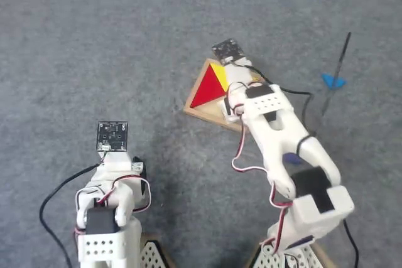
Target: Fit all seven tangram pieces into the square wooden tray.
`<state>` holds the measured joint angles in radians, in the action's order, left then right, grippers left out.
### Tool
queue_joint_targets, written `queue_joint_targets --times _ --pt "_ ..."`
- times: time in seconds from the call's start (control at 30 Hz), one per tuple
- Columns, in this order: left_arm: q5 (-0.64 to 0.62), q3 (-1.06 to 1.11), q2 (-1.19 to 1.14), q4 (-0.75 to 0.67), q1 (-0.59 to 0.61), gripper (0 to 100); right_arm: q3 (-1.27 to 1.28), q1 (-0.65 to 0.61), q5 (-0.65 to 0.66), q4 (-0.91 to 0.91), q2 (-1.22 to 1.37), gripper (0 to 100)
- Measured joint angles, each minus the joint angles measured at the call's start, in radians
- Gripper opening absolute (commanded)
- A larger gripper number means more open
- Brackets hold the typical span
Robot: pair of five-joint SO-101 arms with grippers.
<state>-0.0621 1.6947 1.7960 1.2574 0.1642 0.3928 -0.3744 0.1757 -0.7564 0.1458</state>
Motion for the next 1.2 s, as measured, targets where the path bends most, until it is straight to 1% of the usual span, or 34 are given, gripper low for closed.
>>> queue_joint_targets --times 0.07,0.33,0.57,0.7,1.0,1.2 --pt "0.000 0.000 0.000 0.000 0.000 6 -0.032 -0.017 0.021 0.000 0.037 11.5" --pt "0.000 0.000 0.000 0.000 0.000 6 -0.184 -0.095 0.035 -0.058 0.114 11.5" --pt "0.000 0.000 0.000 0.000 0.000 6 -0.361 -0.107 0.037 -0.063 0.331 11.5" --pt "0.000 0.000 0.000 0.000 0.000 6 -0.450 -0.097 0.035 -0.064 0.404 11.5" --pt "0.000 0.000 0.000 0.000 0.000 6 -0.578 -0.051 0.037 -0.229 0.391 11.5" --pt "0.000 0.000 0.000 0.000 0.000 6 -0.559 -0.052 0.037 -0.339 0.167 11.5"
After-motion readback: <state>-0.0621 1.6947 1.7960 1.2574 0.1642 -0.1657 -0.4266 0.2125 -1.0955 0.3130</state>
